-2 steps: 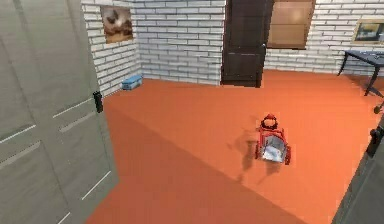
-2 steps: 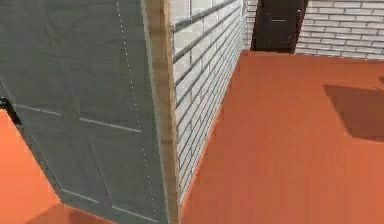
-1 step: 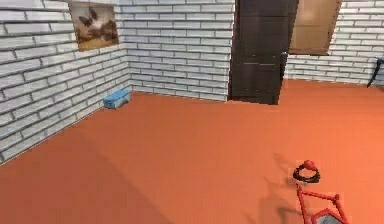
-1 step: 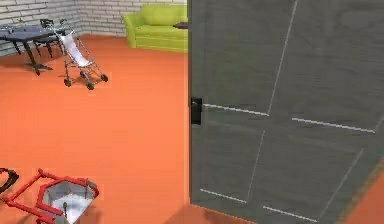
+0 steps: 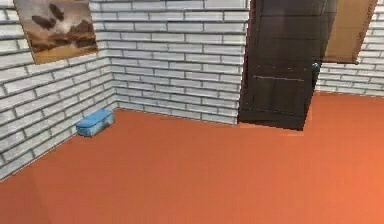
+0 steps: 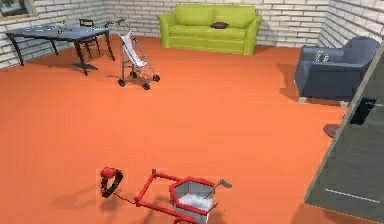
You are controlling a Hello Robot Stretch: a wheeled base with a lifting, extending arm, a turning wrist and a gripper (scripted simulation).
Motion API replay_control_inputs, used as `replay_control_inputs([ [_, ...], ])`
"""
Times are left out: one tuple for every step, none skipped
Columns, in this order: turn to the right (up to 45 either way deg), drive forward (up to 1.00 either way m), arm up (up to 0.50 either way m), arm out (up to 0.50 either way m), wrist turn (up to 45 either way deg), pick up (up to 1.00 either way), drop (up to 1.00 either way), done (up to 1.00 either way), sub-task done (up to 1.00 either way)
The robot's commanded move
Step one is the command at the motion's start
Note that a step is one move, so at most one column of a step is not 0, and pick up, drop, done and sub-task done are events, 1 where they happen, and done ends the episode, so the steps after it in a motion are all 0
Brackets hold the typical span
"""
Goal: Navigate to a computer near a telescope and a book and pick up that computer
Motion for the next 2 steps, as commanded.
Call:
replay_control_inputs([
  [21.0, 0.00, 0.00, 0.00, 0.0, 0.00, 0.00, 0.00, 0.00],
  [0.0, 0.85, 0.00, 0.00, 0.0, 0.00, 0.00, 0.00, 0.00],
])
